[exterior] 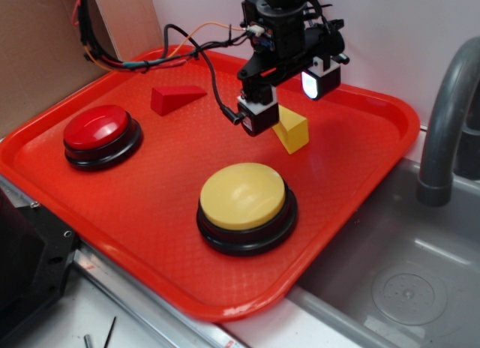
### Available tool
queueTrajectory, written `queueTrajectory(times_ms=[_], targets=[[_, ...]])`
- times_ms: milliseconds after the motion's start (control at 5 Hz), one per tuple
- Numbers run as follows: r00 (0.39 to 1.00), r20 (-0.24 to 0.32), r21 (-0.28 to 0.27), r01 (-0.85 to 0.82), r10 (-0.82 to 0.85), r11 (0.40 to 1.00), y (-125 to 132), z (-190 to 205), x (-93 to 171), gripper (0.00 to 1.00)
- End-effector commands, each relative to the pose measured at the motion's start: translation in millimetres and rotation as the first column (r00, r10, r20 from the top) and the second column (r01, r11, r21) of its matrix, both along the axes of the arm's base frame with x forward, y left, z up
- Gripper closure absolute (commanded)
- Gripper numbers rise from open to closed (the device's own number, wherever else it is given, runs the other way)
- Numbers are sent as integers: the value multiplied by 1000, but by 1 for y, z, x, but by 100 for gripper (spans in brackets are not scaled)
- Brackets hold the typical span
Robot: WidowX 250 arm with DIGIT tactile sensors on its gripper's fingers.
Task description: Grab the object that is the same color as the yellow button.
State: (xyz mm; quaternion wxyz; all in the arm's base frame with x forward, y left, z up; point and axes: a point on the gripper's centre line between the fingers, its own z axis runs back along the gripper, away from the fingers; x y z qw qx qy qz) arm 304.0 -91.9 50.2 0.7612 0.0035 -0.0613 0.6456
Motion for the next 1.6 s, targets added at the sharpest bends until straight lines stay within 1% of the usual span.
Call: queueTrajectory(times_ms=[0,200,400,800,1000,1200,1400], targets=[[1000,-20,18,9,-9,1000,5,-14,-5,0],[999,-32,31,21,-20,999,3,-22,-8,42],[1000,-23,22,16,-16,1000,6,-20,-11,100],[998,-43,26,35,-34,999,9,-15,-14,100],[970,-74,-134,219,-230,967,17,22,-23,100],[880,-52,-349,428,-473,834,31,54,-32,100],[762,-28,-402,584,-647,705,44,80,-39,100]])
